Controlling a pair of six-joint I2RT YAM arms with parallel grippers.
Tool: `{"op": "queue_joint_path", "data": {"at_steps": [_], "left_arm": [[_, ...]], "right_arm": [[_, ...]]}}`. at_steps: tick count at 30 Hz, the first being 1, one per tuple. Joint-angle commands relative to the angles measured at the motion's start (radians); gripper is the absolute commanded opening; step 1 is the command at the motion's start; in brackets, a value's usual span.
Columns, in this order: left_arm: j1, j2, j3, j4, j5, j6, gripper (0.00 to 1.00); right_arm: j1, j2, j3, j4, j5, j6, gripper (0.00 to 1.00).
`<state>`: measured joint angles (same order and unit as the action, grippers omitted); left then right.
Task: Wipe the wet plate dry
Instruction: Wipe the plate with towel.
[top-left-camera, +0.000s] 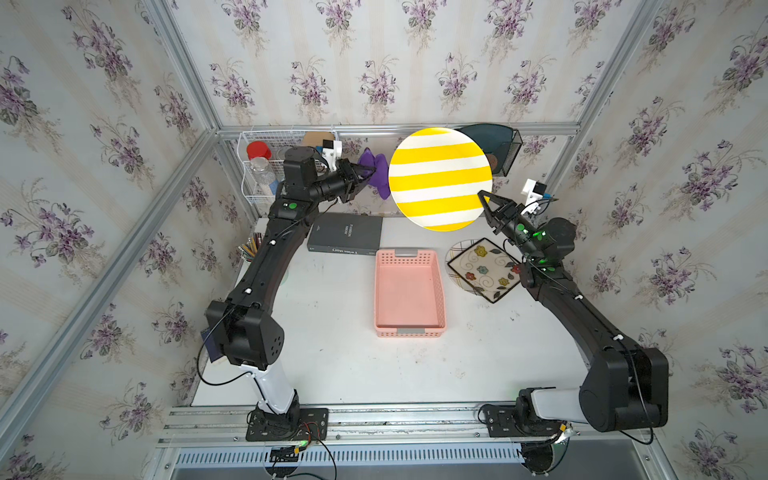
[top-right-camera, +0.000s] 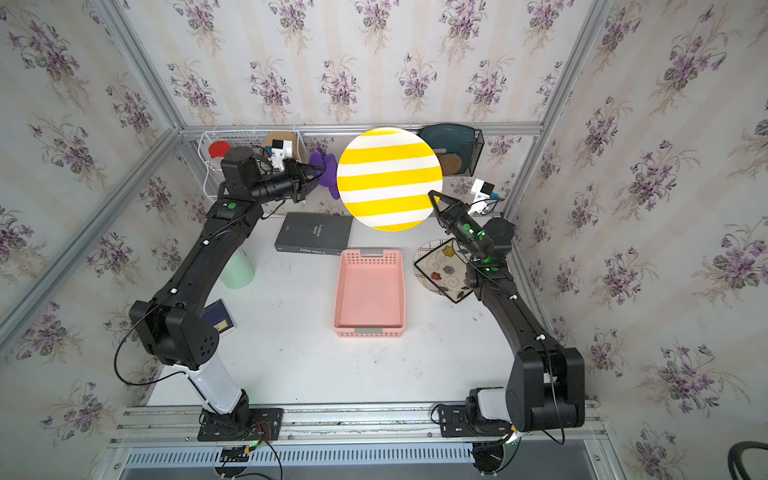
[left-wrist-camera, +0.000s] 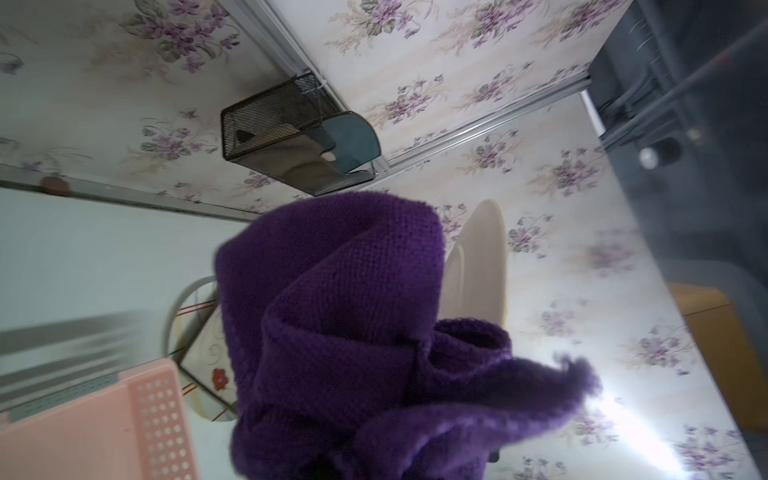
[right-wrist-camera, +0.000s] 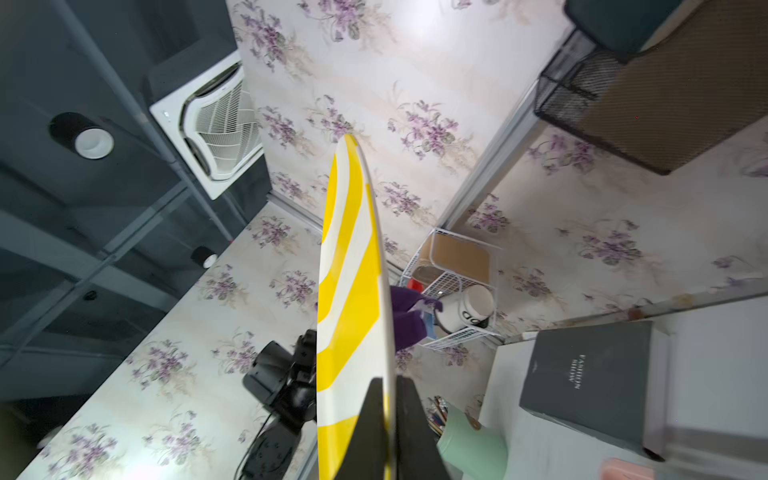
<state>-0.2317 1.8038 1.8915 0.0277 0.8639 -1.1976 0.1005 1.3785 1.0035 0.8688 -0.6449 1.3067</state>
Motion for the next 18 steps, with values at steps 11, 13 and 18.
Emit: {"op": "queue_joint_path", "data": {"at_steps": [11, 13, 18], "left_arm": [[-0.018, 0.072, 0.108, 0.673, 0.021, -0.568, 0.00], [-0.034, 0.075, 0.111, 0.677, 0.021, -0.574, 0.00], [-0.095, 0.082, 0.110, 0.686, 0.012, -0.573, 0.00]], "right_arm": [[0.070, 0.043, 0.049, 0.182, -0.045, 0.081, 0.00], [0.090, 0.063, 0.076, 0.206, -0.034, 0.081, 0.00], [0.158, 0.184, 0.208, 0.263, 0.029, 0.090, 0.00]]}}
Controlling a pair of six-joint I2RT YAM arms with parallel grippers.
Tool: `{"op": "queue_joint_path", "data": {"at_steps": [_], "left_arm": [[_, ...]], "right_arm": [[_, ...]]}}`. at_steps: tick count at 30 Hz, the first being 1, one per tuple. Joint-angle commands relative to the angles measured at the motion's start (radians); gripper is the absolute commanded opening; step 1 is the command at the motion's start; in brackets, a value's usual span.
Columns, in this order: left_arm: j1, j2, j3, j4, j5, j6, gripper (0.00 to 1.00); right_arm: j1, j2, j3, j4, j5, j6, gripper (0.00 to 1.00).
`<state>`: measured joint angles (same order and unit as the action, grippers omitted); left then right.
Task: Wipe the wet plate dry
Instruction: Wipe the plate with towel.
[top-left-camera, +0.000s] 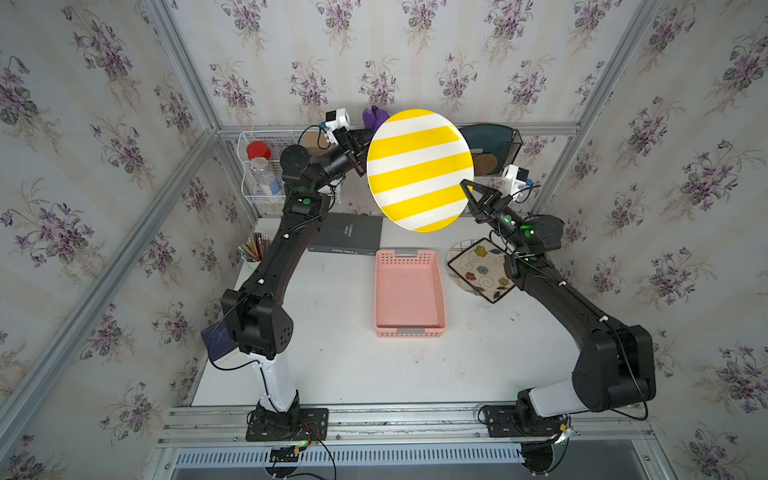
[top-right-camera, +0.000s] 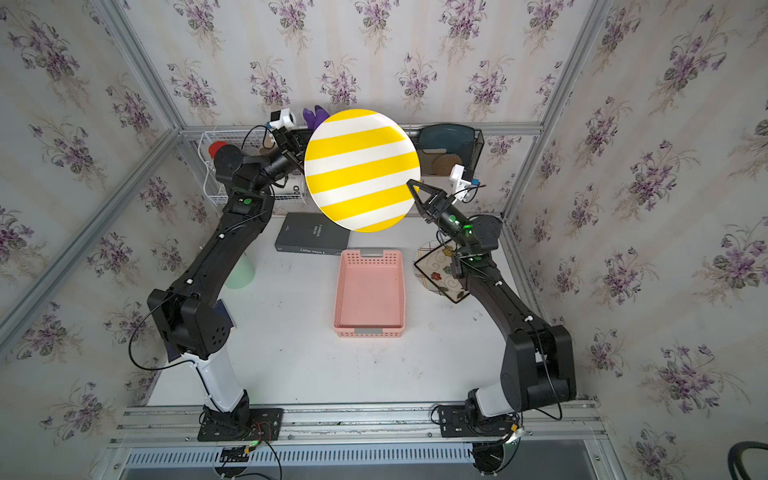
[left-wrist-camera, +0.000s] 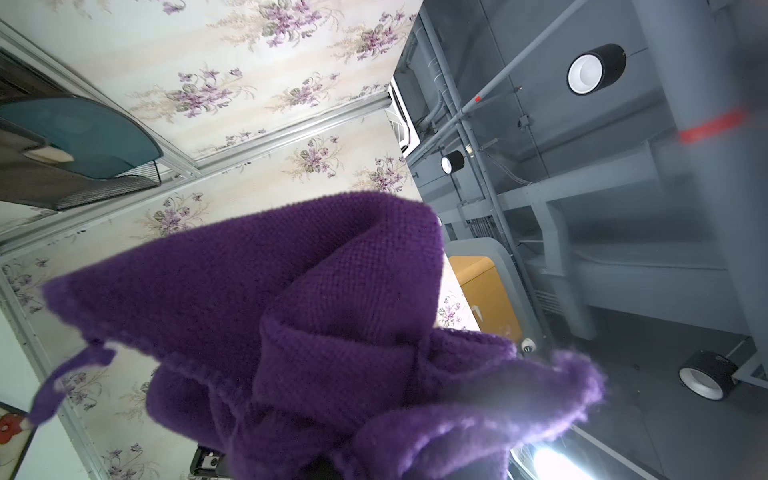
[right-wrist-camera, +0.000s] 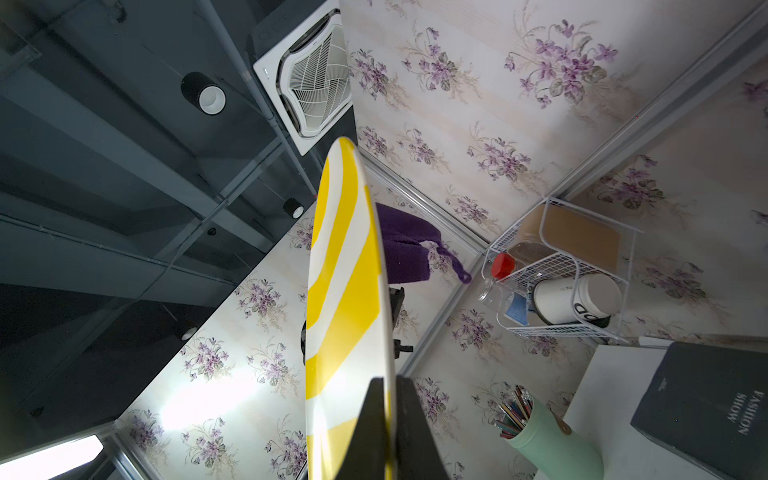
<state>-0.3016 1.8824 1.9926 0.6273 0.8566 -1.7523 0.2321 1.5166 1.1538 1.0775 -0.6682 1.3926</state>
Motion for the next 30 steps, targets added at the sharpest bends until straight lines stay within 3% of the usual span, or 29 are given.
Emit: {"op": "queue_joint_path", "data": {"at_steps": [1, 6, 12, 17, 21, 26, 30], "left_arm": [[-0.043, 0.009, 0.018, 0.087, 0.018, -0.018, 0.00], [-0.108, 0.030, 0.067, 0.088, 0.026, -0.023, 0.00], [-0.042, -0.038, 0.009, 0.101, -0.010, -0.022, 0.00], [-0.055, -0.004, 0.075, 0.092, -0.015, -0.035, 0.00], [-0.115, 0.039, 0.117, 0.065, 0.002, -0.022, 0.00], [-0.167, 0.024, 0.069, 0.020, 0.047, 0.031, 0.00], [-0.121, -0.042, -0.001, 0.019, 0.031, 0.057, 0.00]], "right_arm": [[0.038, 0.081, 0.101, 0.054, 0.065, 0.005, 0.00], [0.025, 0.188, 0.235, 0.066, 0.170, 0.034, 0.00], [-0.053, 0.110, 0.188, 0.004, 0.155, -0.011, 0.00], [0.076, 0.099, 0.139, -0.010, 0.114, -0.044, 0.00], [0.118, 0.136, 0.186, 0.011, 0.185, -0.048, 0.00], [0.034, 0.194, 0.353, -0.013, 0.214, -0.018, 0.00], [-0.004, 0.131, 0.274, -0.033, 0.231, -0.031, 0.00]]}}
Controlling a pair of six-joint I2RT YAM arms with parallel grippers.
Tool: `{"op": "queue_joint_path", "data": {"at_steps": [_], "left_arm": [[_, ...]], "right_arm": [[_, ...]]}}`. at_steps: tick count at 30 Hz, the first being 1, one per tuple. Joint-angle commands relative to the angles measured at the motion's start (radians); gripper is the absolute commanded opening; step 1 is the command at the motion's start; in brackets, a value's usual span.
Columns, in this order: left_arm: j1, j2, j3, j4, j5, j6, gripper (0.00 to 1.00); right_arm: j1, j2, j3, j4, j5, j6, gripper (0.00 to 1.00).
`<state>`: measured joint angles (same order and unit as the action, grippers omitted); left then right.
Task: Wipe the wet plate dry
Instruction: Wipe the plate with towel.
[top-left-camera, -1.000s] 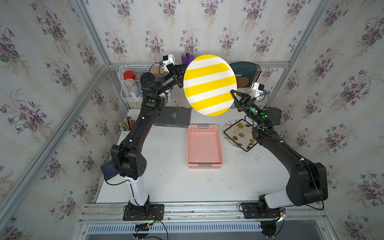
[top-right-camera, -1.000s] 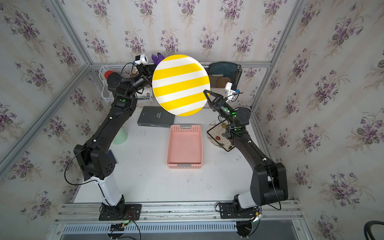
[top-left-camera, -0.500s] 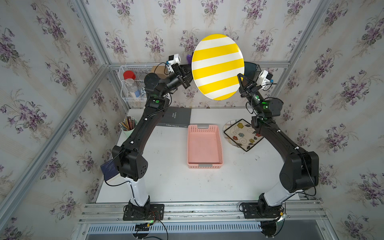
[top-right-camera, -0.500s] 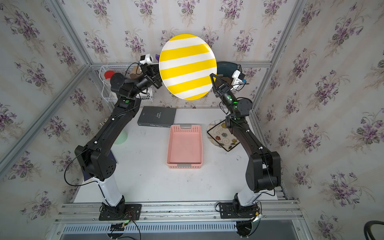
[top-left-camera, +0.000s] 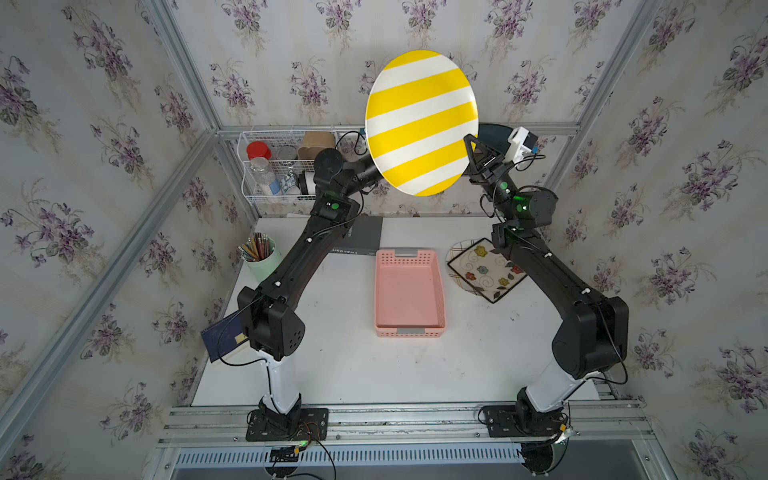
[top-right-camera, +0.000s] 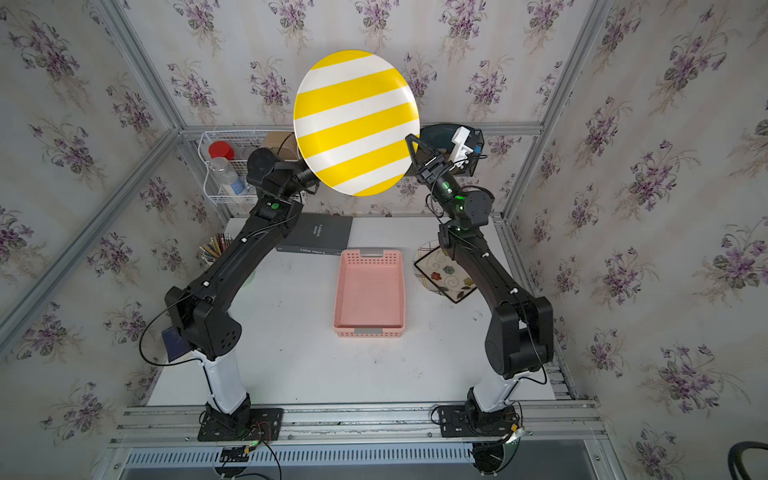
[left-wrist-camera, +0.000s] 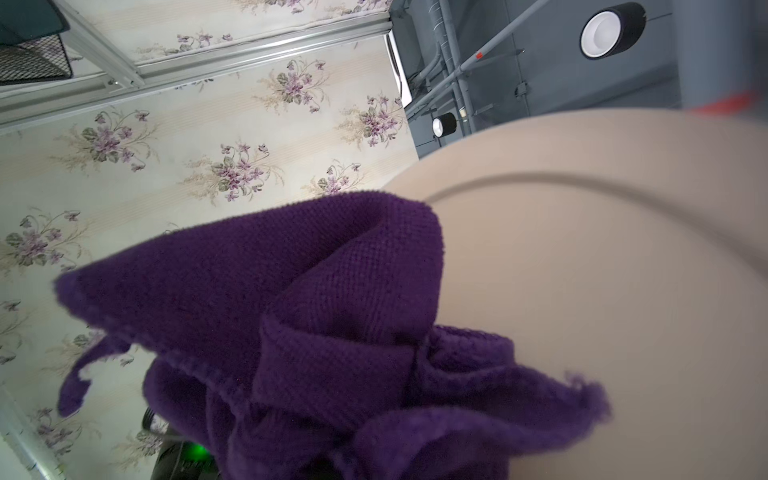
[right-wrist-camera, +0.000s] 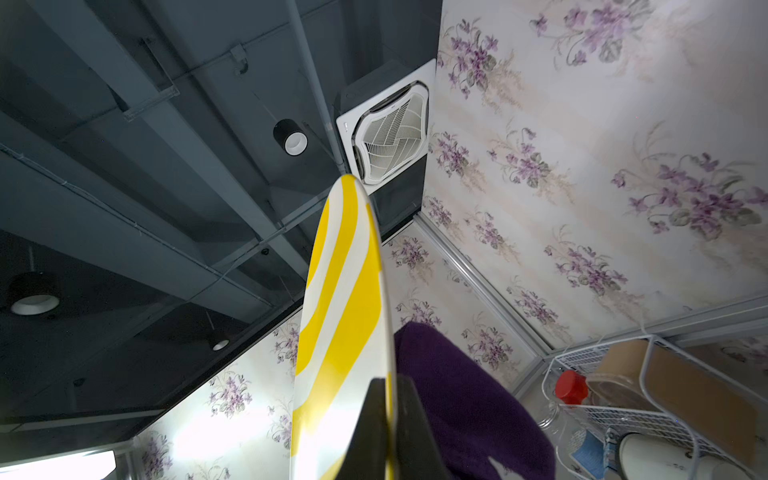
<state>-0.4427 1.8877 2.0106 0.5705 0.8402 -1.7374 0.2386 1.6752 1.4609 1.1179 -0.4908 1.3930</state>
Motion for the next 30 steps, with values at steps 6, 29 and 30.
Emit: {"op": "queue_joint_path", "data": {"at_steps": [6, 29, 30], "left_arm": [[0.005, -0.049, -0.026, 0.042, 0.054, 0.071, 0.00], [0.120, -0.216, -0.382, 0.129, 0.152, 0.106, 0.00], [0.143, -0.234, -0.395, 0.106, 0.162, 0.123, 0.00]], "right_arm": [[0.114, -0.024, -0.100, -0.072, 0.060, -0.044, 0.00], [-0.057, -0.060, -0.088, -0.145, 0.158, -0.076, 0.00], [-0.062, -0.073, -0.102, -0.149, 0.154, -0.081, 0.00]]}}
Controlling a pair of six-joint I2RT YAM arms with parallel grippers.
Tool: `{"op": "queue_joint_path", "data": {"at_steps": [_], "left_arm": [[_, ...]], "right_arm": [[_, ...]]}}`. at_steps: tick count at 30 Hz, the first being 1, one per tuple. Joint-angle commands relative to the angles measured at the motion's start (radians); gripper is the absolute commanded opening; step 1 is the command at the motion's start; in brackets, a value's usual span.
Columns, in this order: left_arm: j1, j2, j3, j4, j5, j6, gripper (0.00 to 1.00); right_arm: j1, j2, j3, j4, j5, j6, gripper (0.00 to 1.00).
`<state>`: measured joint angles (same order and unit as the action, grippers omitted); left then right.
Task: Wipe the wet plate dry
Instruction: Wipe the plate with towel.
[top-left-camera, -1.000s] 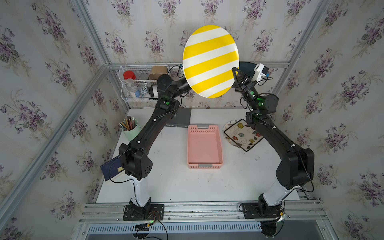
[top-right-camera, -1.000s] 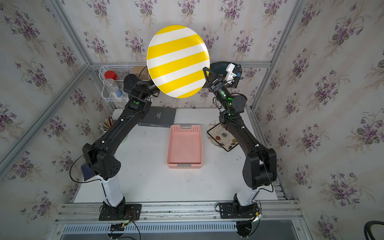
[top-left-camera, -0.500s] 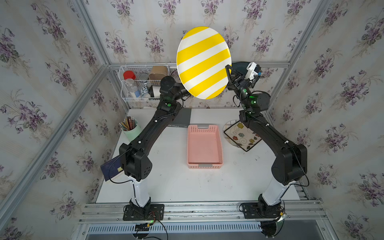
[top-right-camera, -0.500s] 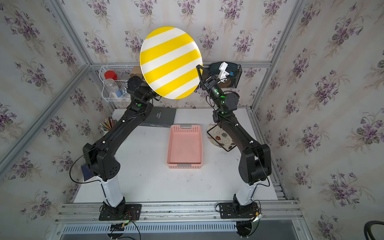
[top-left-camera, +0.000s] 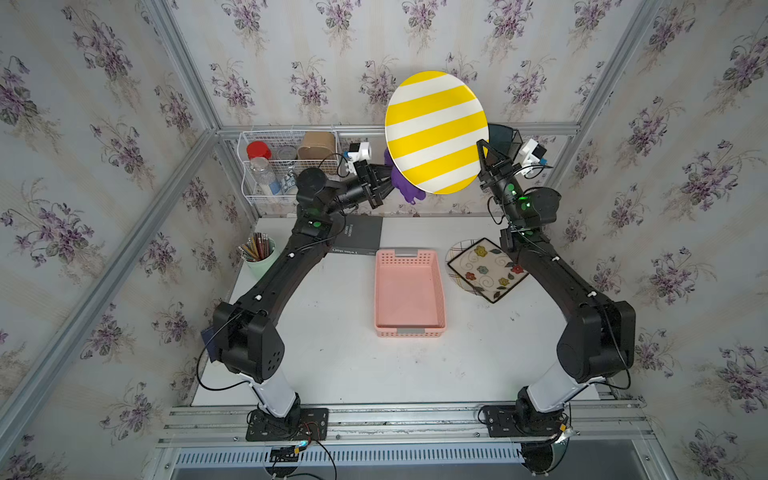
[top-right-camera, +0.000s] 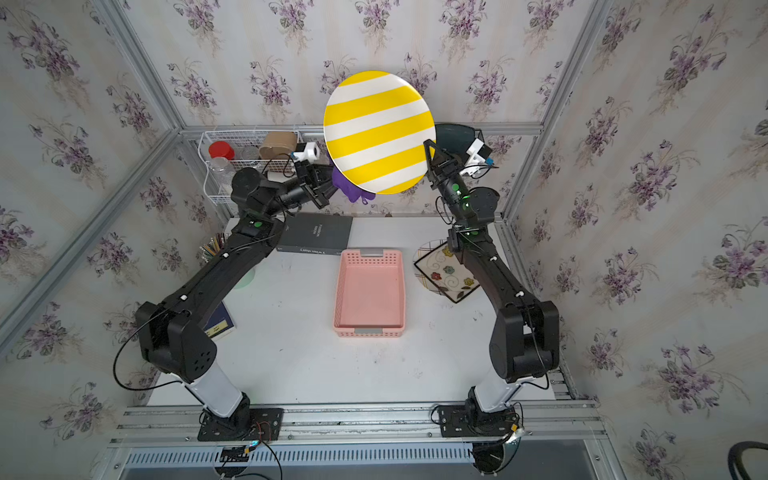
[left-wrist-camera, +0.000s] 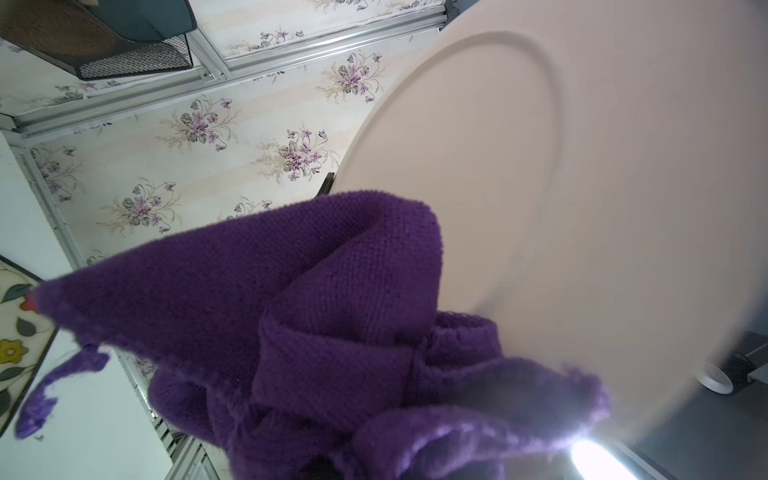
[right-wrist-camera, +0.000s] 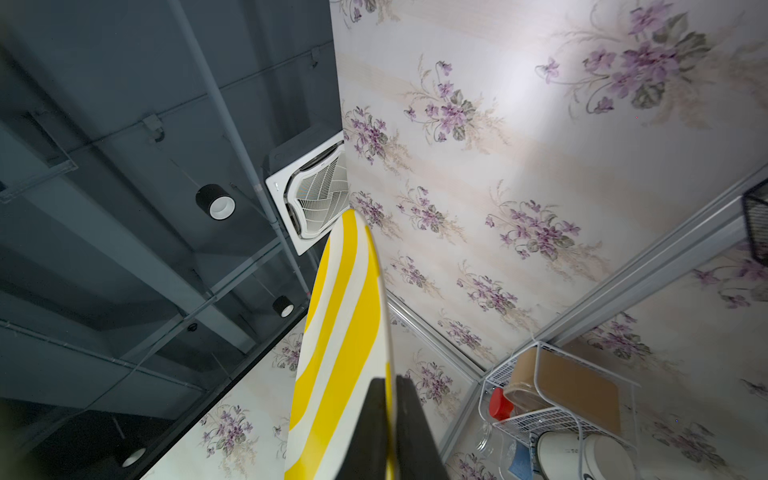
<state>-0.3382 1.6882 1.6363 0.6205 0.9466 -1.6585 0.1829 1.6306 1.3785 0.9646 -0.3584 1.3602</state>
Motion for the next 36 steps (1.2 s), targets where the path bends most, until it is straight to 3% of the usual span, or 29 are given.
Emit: {"op": "queue_joint_path", "data": {"at_steps": [1, 5, 9, 12, 14, 19, 23, 25, 28, 32, 36], "left_arm": [[0.062, -0.051, -0.033, 0.025, 0.065, 0.066, 0.00], [0.152, -0.125, -0.051, -0.183, 0.080, 0.229, 0.00], [0.148, -0.181, 0.086, -0.672, 0.005, 0.648, 0.00], [0.079, -0.219, 0.196, -1.019, -0.193, 0.966, 0.00], [0.020, -0.235, 0.241, -1.140, -0.345, 1.110, 0.00], [-0.128, -0.186, 0.374, -1.336, -0.630, 1.330, 0.00], [-0.182, -0.068, 0.541, -1.494, -0.865, 1.383, 0.00], [-0.192, -0.013, 0.624, -1.594, -0.929, 1.392, 0.00], [-0.243, 0.034, 0.663, -1.602, -0.850, 1.452, 0.00], [-0.292, 0.089, 0.705, -1.578, -0.694, 1.432, 0.00], [-0.301, 0.162, 0.822, -1.644, -0.729, 1.442, 0.00]], "right_arm": [[-0.010, -0.041, -0.030, 0.000, 0.019, -0.055, 0.00], [-0.014, -0.083, -0.045, -0.046, 0.001, -0.096, 0.00], [-0.003, -0.116, -0.056, -0.120, -0.010, -0.145, 0.00], [0.013, -0.134, -0.061, -0.171, -0.003, -0.183, 0.00], [0.026, -0.138, -0.057, -0.199, 0.005, -0.204, 0.00], [0.083, -0.114, 0.000, -0.263, -0.002, -0.277, 0.00], [0.152, -0.098, 0.050, -0.326, 0.006, -0.357, 0.00], [0.183, -0.094, 0.074, -0.351, 0.012, -0.388, 0.00], [0.223, -0.082, 0.113, -0.385, 0.031, -0.406, 0.00], [0.262, -0.053, 0.149, -0.394, 0.025, -0.411, 0.00], [0.283, -0.044, 0.150, -0.388, 0.015, -0.403, 0.00]]}}
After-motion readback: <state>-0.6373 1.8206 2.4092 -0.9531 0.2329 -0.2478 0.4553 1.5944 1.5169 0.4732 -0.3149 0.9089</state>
